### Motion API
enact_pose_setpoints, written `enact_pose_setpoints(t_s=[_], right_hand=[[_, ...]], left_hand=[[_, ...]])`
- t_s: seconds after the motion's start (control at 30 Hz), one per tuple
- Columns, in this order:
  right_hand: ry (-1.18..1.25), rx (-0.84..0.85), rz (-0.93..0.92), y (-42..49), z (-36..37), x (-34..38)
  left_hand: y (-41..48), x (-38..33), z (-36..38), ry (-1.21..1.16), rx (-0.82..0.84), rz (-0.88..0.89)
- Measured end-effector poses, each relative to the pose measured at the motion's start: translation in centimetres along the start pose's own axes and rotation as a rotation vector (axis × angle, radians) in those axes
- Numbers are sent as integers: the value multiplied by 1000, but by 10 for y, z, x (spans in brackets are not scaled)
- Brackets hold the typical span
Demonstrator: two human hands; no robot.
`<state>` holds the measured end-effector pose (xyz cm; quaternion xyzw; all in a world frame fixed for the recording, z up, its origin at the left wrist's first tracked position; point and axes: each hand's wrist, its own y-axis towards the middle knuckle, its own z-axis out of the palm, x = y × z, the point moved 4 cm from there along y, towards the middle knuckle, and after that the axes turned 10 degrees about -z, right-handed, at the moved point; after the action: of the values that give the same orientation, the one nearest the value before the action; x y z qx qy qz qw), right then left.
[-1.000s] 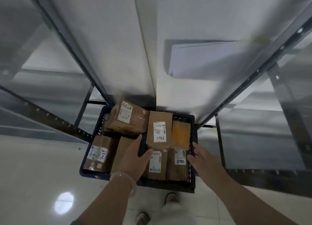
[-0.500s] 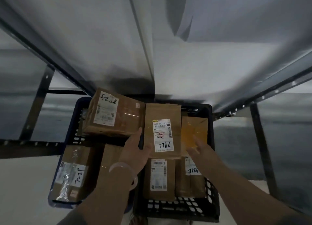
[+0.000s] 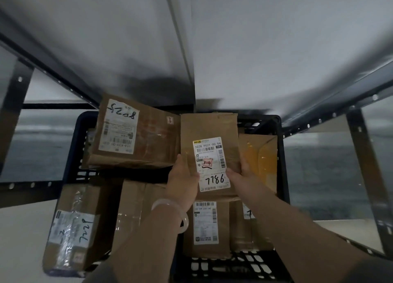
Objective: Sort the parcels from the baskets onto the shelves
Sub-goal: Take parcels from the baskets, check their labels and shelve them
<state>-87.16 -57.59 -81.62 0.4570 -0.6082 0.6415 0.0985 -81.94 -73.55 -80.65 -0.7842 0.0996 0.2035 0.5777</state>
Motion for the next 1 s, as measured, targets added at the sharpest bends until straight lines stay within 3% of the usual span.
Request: enact_pose_setpoints(t_s=[0.37,0.6,0.77,1.0], right_hand=[[61,-60,-170,-136,-31,112],[111,-186,-308,-284,-58,218],[84,-246,-430,-395,-81,275],[47,-372,-656,-535,-114,330]], left_hand=[[-175,-72,-52,22,45,204],[-328,-129,-97,72,-93,463],[-443,-154,-114,-48,-23,550],[-579,-168,-123,-57,-35,866]])
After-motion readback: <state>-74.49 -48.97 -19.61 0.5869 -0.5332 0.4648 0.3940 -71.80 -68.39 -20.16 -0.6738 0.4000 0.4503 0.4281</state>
